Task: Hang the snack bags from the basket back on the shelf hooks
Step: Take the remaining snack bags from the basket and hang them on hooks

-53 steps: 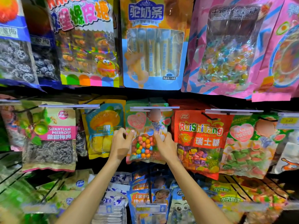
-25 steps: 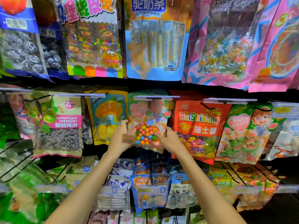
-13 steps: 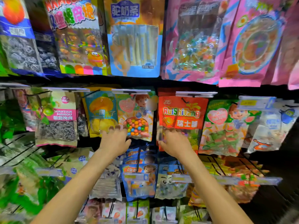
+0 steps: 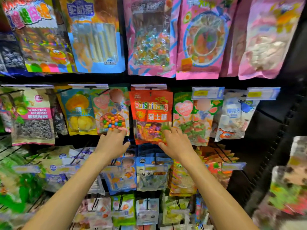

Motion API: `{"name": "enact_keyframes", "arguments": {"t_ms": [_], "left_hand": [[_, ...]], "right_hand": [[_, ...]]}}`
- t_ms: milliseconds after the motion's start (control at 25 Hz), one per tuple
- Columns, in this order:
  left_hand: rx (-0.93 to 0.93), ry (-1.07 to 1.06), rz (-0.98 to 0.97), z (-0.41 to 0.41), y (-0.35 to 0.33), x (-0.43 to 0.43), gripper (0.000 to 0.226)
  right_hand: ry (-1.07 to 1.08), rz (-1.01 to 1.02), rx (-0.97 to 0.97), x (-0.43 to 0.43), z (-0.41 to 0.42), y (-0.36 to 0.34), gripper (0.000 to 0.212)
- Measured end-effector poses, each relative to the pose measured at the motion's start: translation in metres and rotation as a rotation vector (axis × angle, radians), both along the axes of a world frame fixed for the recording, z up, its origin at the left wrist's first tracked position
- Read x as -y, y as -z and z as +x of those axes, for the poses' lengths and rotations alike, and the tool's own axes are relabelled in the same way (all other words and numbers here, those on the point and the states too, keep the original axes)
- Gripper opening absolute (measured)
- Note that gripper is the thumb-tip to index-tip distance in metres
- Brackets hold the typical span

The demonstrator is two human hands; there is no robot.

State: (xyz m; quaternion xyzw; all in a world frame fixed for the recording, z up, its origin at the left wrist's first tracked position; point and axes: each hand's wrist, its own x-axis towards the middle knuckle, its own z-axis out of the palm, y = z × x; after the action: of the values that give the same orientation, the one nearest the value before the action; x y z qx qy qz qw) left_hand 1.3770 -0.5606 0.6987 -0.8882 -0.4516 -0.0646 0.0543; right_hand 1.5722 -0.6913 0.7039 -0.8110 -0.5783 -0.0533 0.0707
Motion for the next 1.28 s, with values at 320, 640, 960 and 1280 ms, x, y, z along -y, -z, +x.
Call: {"name": "enact_keyframes", "arguments": {"t_ms": [320,640,960,1280], "left_hand": [[0.168,0.045,-0.073,0.020,0.002,-0.009,0.048],[0.810,-0.016,-0.456,0.054,0.005,-0.045,0.065],[1.140,0.036,-0.649,0.082,0.024,-0.084,0.089],[1.297,0.137,-0.707,0.100,0.030,-0.104,0.076]], "right_hand": [[0.035,0.073,0.048,-0.001,0.028,0.008,0.050],[0.106,0.380,-0.335,-0.037,0.049,0.011,0.058],[0.135,0.538,-1.030,-0.087,0.050,0.021,0.116],[0.142,0.673,-1.205,-0.118,0.052,0.024,0.104]]}}
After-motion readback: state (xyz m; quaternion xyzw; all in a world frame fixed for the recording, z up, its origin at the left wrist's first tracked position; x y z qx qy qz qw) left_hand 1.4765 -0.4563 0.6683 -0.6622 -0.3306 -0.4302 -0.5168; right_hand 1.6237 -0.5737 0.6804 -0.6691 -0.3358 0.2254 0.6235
